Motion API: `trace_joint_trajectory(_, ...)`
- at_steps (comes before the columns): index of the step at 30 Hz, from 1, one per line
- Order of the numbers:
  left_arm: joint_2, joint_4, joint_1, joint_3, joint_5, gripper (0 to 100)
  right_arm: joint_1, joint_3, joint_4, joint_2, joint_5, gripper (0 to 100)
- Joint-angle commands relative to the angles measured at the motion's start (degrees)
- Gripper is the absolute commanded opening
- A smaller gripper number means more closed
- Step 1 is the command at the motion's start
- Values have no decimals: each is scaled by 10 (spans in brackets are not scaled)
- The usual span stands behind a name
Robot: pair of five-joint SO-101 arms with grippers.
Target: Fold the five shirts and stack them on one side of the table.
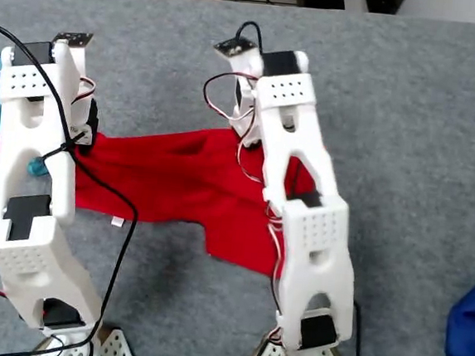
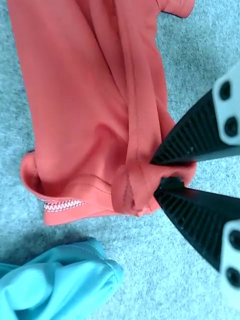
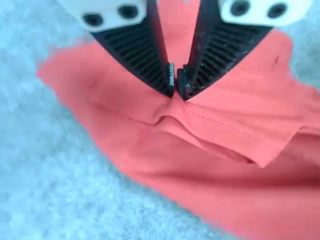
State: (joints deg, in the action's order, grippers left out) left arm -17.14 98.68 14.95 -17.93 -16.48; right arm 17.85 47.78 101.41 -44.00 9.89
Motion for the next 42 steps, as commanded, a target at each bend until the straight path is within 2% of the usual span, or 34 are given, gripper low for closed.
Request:
trace_joint_trajectory(1, 35, 2, 6, -2, -4, 19, -9, -81, 9, 136, -4, 5)
trace_joint_trajectory(6, 35, 2, 5, -2, -4, 19, -5, -226, 9, 254, -1, 5)
trace_joint_trajectory(14, 35, 2, 3, -2, -4, 19, 68, -486, -6, 415, 16, 5)
trace_joint_trajectory(22, 35, 2, 5, -2, -4, 19, 71, -630, -39, 465, 17, 7)
trace_joint_trajectory(25, 35, 3, 6, -2, -4, 19, 71, -672, -39, 466, 17, 51)
trace_joint_trajectory(30, 35, 3, 6, -2, -4, 19, 71, -689, -38, 466, 17, 173)
trace_joint_trajectory(37, 35, 3, 6, -2, -4, 19, 66, -579, -54, 469, 17, 177)
trace_joint_trajectory(42, 35, 3, 6, -2, -4, 19, 70, -524, -101, 412, 17, 178)
